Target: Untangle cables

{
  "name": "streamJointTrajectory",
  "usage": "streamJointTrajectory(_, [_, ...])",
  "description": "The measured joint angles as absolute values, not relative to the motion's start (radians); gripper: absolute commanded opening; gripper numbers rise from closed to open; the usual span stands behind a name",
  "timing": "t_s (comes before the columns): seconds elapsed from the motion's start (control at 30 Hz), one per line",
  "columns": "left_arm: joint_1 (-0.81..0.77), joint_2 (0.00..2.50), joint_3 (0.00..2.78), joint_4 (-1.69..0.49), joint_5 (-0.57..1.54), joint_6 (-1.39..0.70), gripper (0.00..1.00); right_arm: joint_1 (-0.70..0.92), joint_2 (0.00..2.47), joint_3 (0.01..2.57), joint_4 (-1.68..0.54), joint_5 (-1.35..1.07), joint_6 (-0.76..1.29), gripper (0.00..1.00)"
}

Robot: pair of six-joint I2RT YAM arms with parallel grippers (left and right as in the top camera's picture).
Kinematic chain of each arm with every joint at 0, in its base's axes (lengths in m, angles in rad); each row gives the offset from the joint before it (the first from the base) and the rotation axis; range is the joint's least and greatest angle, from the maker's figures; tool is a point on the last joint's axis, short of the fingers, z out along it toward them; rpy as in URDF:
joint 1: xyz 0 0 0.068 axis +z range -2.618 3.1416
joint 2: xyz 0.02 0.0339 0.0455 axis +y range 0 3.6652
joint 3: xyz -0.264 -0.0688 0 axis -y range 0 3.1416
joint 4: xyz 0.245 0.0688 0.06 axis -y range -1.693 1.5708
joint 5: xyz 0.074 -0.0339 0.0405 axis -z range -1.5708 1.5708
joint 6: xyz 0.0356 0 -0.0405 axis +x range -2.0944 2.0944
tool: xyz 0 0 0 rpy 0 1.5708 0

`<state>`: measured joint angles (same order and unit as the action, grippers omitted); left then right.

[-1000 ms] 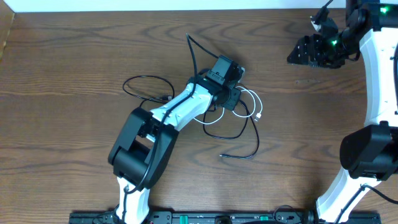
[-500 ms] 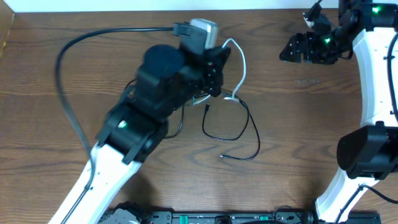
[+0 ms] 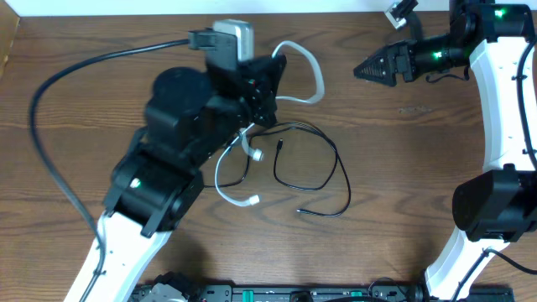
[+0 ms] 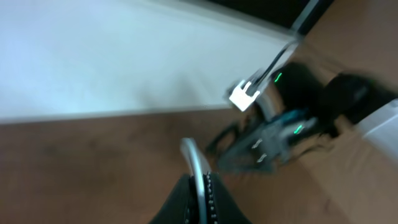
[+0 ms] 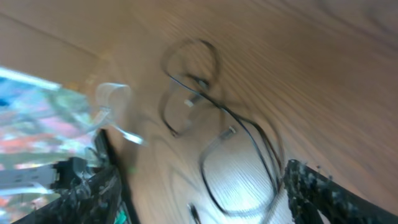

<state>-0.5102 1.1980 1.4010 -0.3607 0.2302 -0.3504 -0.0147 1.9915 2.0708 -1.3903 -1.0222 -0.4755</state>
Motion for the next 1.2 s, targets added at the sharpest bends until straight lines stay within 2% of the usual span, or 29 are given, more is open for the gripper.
streamJointTrajectory(0.23, [-0.51,1.307,1.4,-0.433,0.373,-0.294,0.07,0.02,1.986,2.071,-1.504,-1.153,-0.688,0.82])
streamJointTrajectory(0.37, [-0.51,1.314,1.4,-0.429,0.45,-0.281,0.06,0.068,1.985,2.071,-1.581,-1.183,-0.853,0.79])
streamJointTrajectory(0.5, [-0.507,1.314,1.4,-0.424,0.492,-0.276,0.08,0.102,1.981,2.071,-1.589,-1.196,-0.926,0.73])
streamJointTrajectory(0.53, [-0.505,1.314,1.4,-0.423,0.502,-0.276,0.07,0.109,1.981,2.071,-1.588,-1.2,-0.936,0.7])
streamJointTrajectory(0.57, [-0.503,1.314,1.4,-0.422,0.517,-0.273,0.07,0.115,1.981,2.071,-1.584,-1.207,-0.948,0.54])
streamJointTrajectory(0.6, [-0.499,1.314,1.4,-0.422,0.542,-0.272,0.08,0.123,1.981,2.071,-1.579,-1.216,-0.959,0.48])
streamJointTrajectory(0.63, [-0.499,1.314,1.4,-0.422,0.551,-0.272,0.07,0.126,1.981,2.071,-1.574,-1.223,-0.966,0.31])
streamJointTrajectory(0.67, [-0.498,1.314,1.4,-0.423,0.557,-0.272,0.08,0.129,1.981,2.071,-1.574,-1.228,-0.968,0.24])
streamJointTrajectory(0.73, [-0.498,1.314,1.4,-0.424,0.571,-0.272,0.07,0.132,1.981,2.071,-1.568,-1.247,-0.979,0.01])
streamJointTrajectory(0.83, [-0.498,1.314,1.4,-0.426,0.579,-0.272,0.08,0.128,1.981,2.071,-1.543,-1.277,-0.961,0.01])
streamJointTrajectory(1.0, [-0.498,1.314,1.4,-0.426,0.579,-0.272,0.08,0.099,1.981,2.071,-1.454,-1.297,-0.805,0.01])
streamJointTrajectory(1.2, [-0.498,1.314,1.4,-0.426,0.579,-0.272,0.08,0.079,1.981,2.071,-1.448,-1.282,-0.718,0.03])
